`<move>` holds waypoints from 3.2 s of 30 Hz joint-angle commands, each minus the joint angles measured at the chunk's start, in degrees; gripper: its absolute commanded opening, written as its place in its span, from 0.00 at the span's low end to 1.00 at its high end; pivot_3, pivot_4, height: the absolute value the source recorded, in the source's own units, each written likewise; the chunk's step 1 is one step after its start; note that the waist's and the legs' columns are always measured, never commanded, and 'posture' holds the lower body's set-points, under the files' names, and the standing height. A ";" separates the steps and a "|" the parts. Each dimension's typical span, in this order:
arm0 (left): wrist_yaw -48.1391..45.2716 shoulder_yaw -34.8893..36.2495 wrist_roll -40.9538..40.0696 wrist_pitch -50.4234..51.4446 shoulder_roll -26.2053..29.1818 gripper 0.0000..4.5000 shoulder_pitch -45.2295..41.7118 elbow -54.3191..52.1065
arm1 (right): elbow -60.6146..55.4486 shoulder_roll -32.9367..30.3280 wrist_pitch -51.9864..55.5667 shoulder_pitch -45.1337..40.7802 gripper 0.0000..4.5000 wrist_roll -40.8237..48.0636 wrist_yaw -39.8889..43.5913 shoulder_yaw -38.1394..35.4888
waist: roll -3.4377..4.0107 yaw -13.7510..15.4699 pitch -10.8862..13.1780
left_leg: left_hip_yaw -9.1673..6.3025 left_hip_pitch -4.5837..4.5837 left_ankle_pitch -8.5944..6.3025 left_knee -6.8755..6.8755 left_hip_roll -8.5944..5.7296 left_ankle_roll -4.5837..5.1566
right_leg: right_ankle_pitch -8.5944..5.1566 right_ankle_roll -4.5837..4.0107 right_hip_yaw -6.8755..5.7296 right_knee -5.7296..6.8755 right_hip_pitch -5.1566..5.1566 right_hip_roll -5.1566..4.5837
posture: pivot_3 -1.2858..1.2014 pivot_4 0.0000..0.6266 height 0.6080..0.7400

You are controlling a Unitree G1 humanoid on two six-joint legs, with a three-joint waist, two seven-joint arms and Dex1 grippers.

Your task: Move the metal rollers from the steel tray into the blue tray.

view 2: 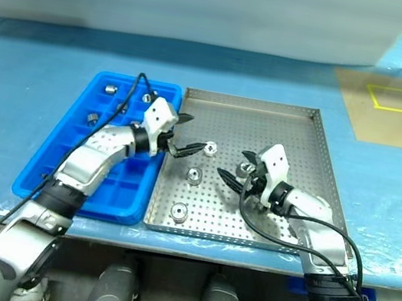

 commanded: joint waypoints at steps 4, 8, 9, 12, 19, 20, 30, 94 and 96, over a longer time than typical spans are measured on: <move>0.06 -1.66 4.16 -2.14 -3.15 1.00 -8.46 14.32 | -5.97 -0.54 3.34 1.76 1.00 0.57 -2.60 -1.54 | 0.00 -0.33 0.00 | 0.00 -0.02 0.01 0.00 -0.02 0.01 | 0.00 0.00 0.01 -0.03 0.00 0.00 | 0.42 0.24 1.00; -0.07 -0.68 4.96 -3.57 -5.08 1.00 -13.48 22.69 | -8.58 -0.93 4.58 3.80 1.00 0.70 -3.85 -2.44 | 0.00 -0.91 0.00 | -0.01 -0.02 0.00 0.01 -0.02 0.02 | 0.01 0.01 0.02 -0.03 0.00 0.00 | 0.40 0.24 1.00; -0.27 -0.68 5.26 -4.13 -5.43 1.00 -14.64 24.54 | -9.31 -0.91 4.85 4.47 1.00 0.70 -4.30 -2.73 | -0.01 -1.00 0.00 | -0.02 -0.03 0.00 0.01 -0.03 0.03 | 0.01 0.01 0.02 -0.05 0.03 0.00 | 0.39 0.24 1.00; -1.10 -1.19 6.37 -5.71 -6.06 1.00 -17.15 28.96 | -11.35 -0.76 5.66 6.12 1.00 0.93 -5.59 -3.59 | -0.01 -1.26 0.00 | -0.01 -0.03 -0.01 0.02 -0.04 0.04 | 0.01 0.01 0.04 -0.08 0.05 -0.01 | 0.38 0.24 1.00; -4.88 -1.61 7.13 -4.14 -7.09 1.00 -19.28 32.42 | -13.34 -0.64 6.26 8.26 1.00 0.61 -7.22 -4.11 | -0.01 -1.90 0.01 | -0.01 0.00 -0.05 0.02 -0.04 0.12 | 0.00 0.01 0.06 -0.09 0.06 0.00 | 0.37 0.24 1.00; -5.28 -1.60 7.26 -3.63 -7.09 1.00 -19.32 32.50 | -13.45 -0.62 6.29 8.36 1.00 0.64 -7.38 -4.10 | -0.01 -2.13 0.01 | -0.01 0.00 -0.06 0.02 -0.04 0.13 | 0.00 0.01 0.06 -0.09 0.06 0.00 | 0.37 0.24 1.00; -5.90 -3.37 10.94 -1.26 -6.29 1.00 -18.03 30.36 | -13.38 -0.77 6.15 8.32 1.00 0.46 -7.80 -3.54 | -0.01 -2.82 0.01 | -0.01 -0.03 -0.11 0.02 -0.04 0.22 | 0.00 0.00 0.05 -0.13 0.06 0.00 | 0.37 0.24 1.00; 34.83 17.61 10.27 43.31 -9.28 0.38 16.66 -46.26 | 13.30 6.60 -5.58 -18.08 1.00 -1.02 12.21 6.22 | 0.18 1.74 0.27 | -0.24 -0.47 -0.12 -0.14 0.08 0.25 | -0.08 -0.12 -0.45 -0.32 -0.15 -0.04 | 0.59 0.24 1.00; 37.32 18.59 11.18 43.43 -9.94 0.38 18.46 -47.84 | 15.11 7.24 -6.43 -19.23 1.00 -1.42 13.27 6.74 | 0.19 2.31 0.28 | -0.25 -0.49 -0.09 -0.14 0.09 0.29 | -0.08 -0.12 -0.46 -0.31 -0.17 -0.04 | 0.61 0.24 1.00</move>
